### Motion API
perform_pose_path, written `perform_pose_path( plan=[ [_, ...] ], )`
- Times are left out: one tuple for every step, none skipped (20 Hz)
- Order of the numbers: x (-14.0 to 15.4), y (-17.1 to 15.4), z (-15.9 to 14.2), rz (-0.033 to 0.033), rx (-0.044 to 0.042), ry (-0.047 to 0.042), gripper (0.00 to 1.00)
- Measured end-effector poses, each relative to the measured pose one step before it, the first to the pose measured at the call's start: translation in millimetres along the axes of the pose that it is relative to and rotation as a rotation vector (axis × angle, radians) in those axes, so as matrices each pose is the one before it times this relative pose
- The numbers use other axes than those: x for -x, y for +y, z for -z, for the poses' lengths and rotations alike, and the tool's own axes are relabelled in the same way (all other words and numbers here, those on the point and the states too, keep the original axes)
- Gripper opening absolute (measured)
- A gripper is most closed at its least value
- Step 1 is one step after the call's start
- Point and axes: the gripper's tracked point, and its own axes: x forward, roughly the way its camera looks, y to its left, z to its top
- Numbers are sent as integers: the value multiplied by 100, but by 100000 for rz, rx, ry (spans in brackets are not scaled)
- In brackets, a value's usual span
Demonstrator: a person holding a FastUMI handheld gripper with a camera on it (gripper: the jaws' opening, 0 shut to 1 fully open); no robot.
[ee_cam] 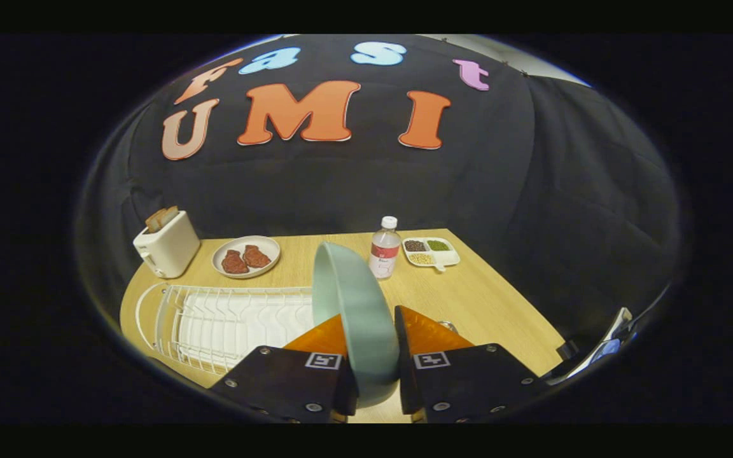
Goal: Take the plate from the dish rack, then take the spoon from the basket and place it into the plate.
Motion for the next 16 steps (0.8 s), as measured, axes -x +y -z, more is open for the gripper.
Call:
perform_pose_path(
  plan=[
    [832, -26, 705, -1114, -2433, 1086, 27],
    [837, -55, 645, -853, -2280, 757, 27],
    [762, -241, 550, -508, -1841, 338, 27],
    [834, -176, 637, -519, -1090, 294, 27],
    [918, -75, 623, -896, -718, 128, 27],
    [769, 195, 298, -1879, -958, -1263, 27],
    [659, 132, 388, -1762, -1319, -770, 27],
    [597, 135, 746, -1487, -1640, 265, 27],
    [504, 56, 819, -1044, -1797, 816, 27],
    [453, -57, 796, -656, -1479, 965, 27],
    [378, -195, 970, -18, -1335, 1491, 27],
    [343, -196, 992, 257, -1503, 1802, 27],
    [310, -30, 836, -272, -1576, 1281, 27],
    [293, 64, 757, -850, -1958, 916, 27],
    [355, 200, 717, -1470, -2154, 480, 27],
    [113, 198, 722, -1632, -1998, 502, 27]
  ],
)
